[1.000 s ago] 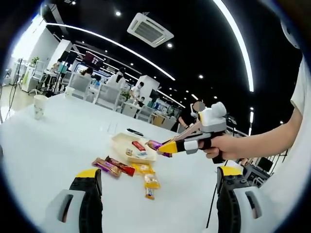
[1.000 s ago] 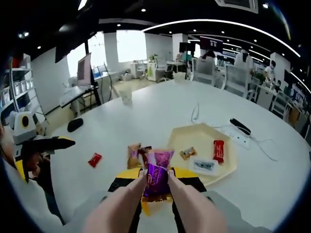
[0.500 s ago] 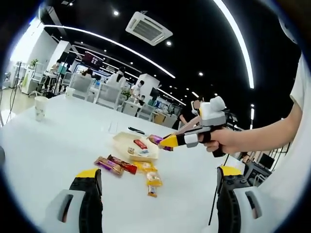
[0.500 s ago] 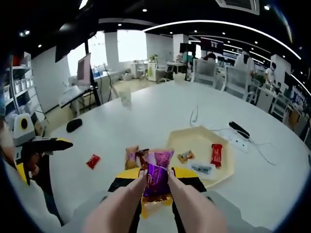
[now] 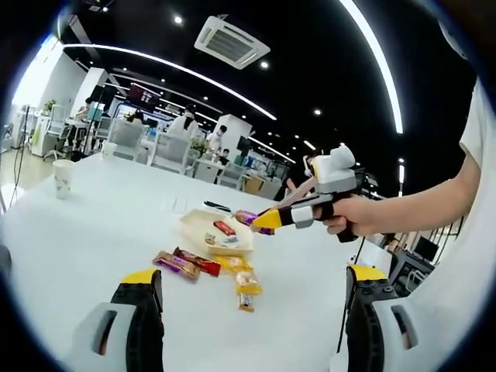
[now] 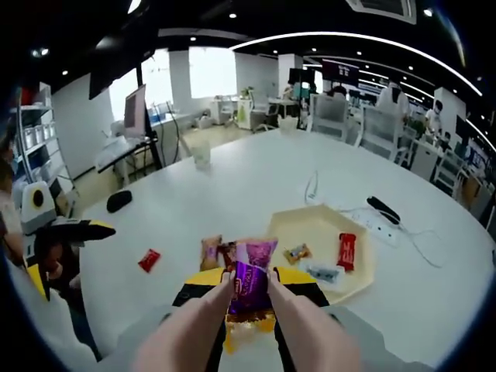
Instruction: Place the target food into the container with the food tongs after gripping and lifting it, then release it inside without dropping or visibly crushing the food.
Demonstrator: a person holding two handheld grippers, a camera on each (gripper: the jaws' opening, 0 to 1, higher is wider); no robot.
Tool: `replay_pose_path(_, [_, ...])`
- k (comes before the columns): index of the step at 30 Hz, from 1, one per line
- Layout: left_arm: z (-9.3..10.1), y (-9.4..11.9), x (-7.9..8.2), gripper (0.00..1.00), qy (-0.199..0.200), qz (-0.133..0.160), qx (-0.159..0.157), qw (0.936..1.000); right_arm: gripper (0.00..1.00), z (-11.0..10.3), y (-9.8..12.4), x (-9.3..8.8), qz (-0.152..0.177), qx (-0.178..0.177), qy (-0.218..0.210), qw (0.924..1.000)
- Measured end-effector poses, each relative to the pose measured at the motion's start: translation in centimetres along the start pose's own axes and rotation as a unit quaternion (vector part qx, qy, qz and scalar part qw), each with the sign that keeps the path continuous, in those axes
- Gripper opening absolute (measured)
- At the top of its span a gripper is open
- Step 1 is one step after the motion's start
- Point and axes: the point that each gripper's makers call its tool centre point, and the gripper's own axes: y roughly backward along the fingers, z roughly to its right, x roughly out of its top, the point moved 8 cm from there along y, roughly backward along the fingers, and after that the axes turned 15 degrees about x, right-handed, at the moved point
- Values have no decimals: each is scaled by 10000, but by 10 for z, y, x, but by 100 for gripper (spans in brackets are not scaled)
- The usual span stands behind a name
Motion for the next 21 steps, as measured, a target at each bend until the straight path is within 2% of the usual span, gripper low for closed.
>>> replay_pose_path(8, [-19,6,5,99,30,69,203,9998,22,5,2,0,-11,-28,-21,10000])
replay_pose_path(15, [-9,4,9,99,-124,30,92,9999,22,12,3,-1,92,-87,-155,9998])
replay_pose_path(17, [-6,3,8,99,-111,-45,-27,9999,22,13,3,-1,91,-95,-164,9998])
replay_pose_path(21, [-4,4,7,99,-193,-39,-34,9998,22,17,4,-1,113,-108,-181,9997])
